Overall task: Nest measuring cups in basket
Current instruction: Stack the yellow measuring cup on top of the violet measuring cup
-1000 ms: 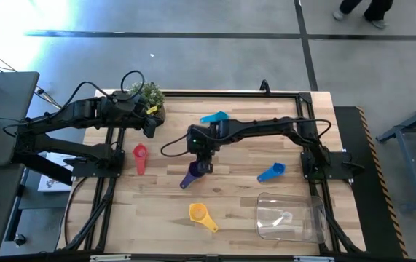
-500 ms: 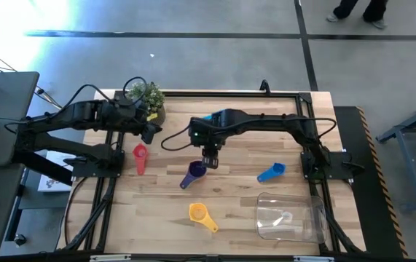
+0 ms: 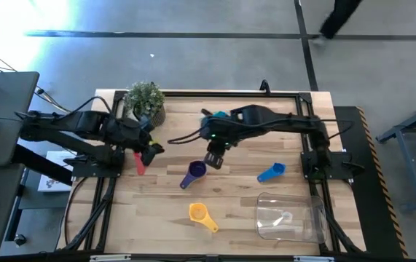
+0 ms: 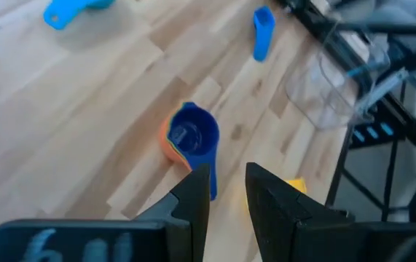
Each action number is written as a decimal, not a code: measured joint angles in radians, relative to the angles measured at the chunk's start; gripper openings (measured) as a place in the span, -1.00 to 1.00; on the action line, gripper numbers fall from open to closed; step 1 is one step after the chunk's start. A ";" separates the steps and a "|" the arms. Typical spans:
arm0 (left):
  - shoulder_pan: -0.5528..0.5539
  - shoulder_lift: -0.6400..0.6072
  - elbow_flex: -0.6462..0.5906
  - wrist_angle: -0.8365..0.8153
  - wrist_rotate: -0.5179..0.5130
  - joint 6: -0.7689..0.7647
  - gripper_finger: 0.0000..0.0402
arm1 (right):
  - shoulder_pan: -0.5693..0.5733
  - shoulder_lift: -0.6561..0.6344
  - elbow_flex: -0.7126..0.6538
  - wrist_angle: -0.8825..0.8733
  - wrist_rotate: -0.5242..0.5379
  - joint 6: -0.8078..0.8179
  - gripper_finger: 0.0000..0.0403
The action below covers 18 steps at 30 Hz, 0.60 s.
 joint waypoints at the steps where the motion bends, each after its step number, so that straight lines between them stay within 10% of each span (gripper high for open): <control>1: -0.014 0.009 0.000 0.000 0.000 0.000 -0.61 | 0.008 -0.013 0.000 -0.011 0.013 0.020 -0.49; 18: -0.173 0.221 0.000 0.038 0.089 -0.073 -0.57 | 0.142 -0.127 -0.001 -0.171 0.279 0.240 -0.49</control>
